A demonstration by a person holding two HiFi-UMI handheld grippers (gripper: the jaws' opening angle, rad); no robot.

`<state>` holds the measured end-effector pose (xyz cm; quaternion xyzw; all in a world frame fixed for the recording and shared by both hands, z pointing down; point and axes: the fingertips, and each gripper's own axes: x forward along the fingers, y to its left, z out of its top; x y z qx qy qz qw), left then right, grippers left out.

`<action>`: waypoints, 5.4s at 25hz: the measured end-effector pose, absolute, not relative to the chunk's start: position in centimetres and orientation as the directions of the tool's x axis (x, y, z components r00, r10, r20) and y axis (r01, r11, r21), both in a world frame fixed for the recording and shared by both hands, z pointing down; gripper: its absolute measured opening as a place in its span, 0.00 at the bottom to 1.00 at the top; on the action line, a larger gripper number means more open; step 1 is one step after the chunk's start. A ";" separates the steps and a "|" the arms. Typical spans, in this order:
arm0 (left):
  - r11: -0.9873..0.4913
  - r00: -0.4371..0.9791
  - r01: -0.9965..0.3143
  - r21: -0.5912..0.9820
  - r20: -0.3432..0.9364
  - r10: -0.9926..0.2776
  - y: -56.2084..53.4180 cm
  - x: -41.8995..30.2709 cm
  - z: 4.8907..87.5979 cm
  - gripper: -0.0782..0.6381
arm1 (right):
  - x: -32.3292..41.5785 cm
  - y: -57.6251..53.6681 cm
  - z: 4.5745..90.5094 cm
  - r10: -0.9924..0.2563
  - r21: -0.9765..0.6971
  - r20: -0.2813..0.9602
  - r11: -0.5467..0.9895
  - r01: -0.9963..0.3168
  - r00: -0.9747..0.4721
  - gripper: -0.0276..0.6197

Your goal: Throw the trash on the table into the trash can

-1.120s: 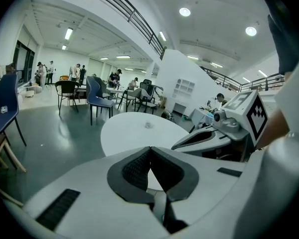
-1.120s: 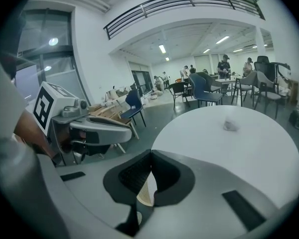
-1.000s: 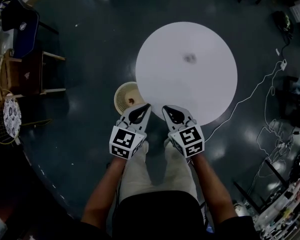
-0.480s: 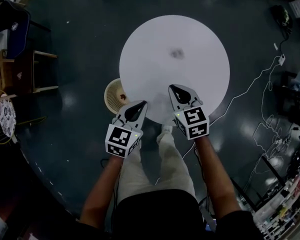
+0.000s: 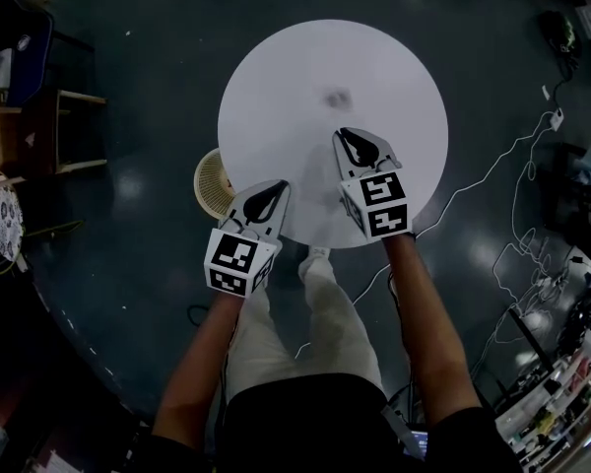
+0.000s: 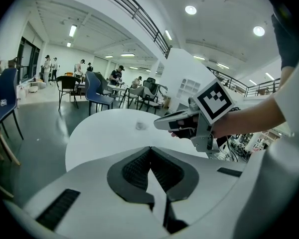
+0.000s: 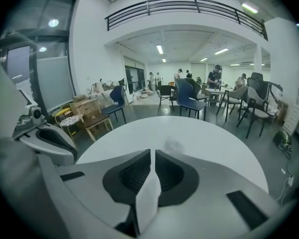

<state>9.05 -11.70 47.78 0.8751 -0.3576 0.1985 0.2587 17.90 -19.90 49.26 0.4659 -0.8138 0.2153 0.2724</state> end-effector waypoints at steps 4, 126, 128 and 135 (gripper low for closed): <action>-0.608 0.657 -0.738 0.291 0.515 -0.551 -14.1 10.6 47.9 0.13 | 18.8 -21.4 49.8 -0.640 -0.079 0.644 0.489 -0.869 -0.419 0.07; -0.408 0.516 -0.849 0.337 0.694 -0.502 -3.1 -25.0 71.3 0.13 | -17.6 -4.3 73.5 -0.337 -0.247 0.819 0.523 -0.816 -0.464 0.17; -0.405 0.519 -0.847 0.344 0.701 -0.489 -3.1 -25.1 73.1 0.13 | -17.7 -4.6 75.1 -0.336 -0.244 0.823 0.519 -0.819 -0.458 0.17; -0.407 0.520 -0.844 0.351 0.721 -0.457 -3.4 -25.0 78.6 0.13 | -18.1 -5.0 80.6 -0.316 -0.258 0.823 0.532 -0.807 -0.472 0.17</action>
